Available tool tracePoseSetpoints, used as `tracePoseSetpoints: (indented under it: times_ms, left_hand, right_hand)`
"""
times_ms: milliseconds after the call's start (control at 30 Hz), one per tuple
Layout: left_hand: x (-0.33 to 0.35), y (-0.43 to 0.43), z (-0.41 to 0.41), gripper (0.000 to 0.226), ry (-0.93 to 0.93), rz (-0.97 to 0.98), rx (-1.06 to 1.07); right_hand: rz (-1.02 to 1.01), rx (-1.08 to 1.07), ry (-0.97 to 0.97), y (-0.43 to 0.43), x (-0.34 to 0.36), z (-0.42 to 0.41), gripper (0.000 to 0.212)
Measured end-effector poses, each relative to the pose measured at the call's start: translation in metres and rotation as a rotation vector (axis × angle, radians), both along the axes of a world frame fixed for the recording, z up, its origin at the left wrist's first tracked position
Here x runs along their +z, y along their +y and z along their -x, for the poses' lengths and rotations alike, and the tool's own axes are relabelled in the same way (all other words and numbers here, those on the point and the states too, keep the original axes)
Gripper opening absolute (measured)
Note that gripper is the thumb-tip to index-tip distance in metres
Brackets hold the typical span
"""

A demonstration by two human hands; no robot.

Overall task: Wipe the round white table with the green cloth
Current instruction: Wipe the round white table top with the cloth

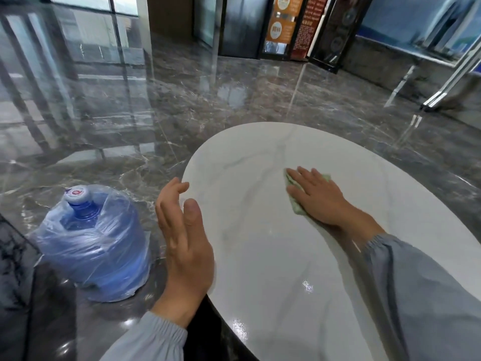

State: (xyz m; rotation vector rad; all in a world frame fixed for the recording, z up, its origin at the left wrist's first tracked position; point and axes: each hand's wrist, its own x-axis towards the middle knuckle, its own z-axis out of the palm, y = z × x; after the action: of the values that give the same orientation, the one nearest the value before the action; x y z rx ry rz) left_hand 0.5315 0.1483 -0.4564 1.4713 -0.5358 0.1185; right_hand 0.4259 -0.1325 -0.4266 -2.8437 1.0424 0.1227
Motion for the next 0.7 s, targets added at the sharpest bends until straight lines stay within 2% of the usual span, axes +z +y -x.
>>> tracePoseSetpoints:
  times_ms: [67, 100, 267, 367, 433, 600, 700]
  left_hand:
    - [0.000, -0.001, -0.001, 0.028, 0.052, 0.069, 0.005]
    - [-0.002, -0.002, -0.002, 0.028, 0.070, 0.090, 0.008]
    - [-0.008, -0.003, -0.006, 0.035, 0.071, 0.140, 0.045]
    - [-0.008, -0.003, -0.005, 0.035, 0.059, 0.153, 0.039]
    - [-0.005, -0.004, -0.003, 0.034, 0.058, 0.152, 0.034]
    - [-0.005, -0.004, -0.002, 0.033, 0.044, 0.119, 0.035]
    - [-0.007, -0.004, -0.003, 0.032, 0.029, 0.126, 0.032]
  right_hand:
    - [-0.009, -0.067, -0.008, -0.001, -0.001, -0.020, 0.057]
    - [-0.014, -0.031, -0.010, 0.012, -0.002, -0.033, 0.057]
    - [0.019, 0.559, -0.038, 0.125, -0.011, -0.068, 0.059]
    - [-0.061, 0.740, -0.051, 0.138, -0.009, -0.067, 0.057]
    - [-0.093, 0.700, -0.062, 0.113, -0.006, -0.075, 0.056]
    - [-0.018, 0.220, -0.011, 0.013, -0.003, -0.107, 0.057]
    - [-0.031, 0.104, -0.008, 0.008, -0.002, -0.126, 0.058]
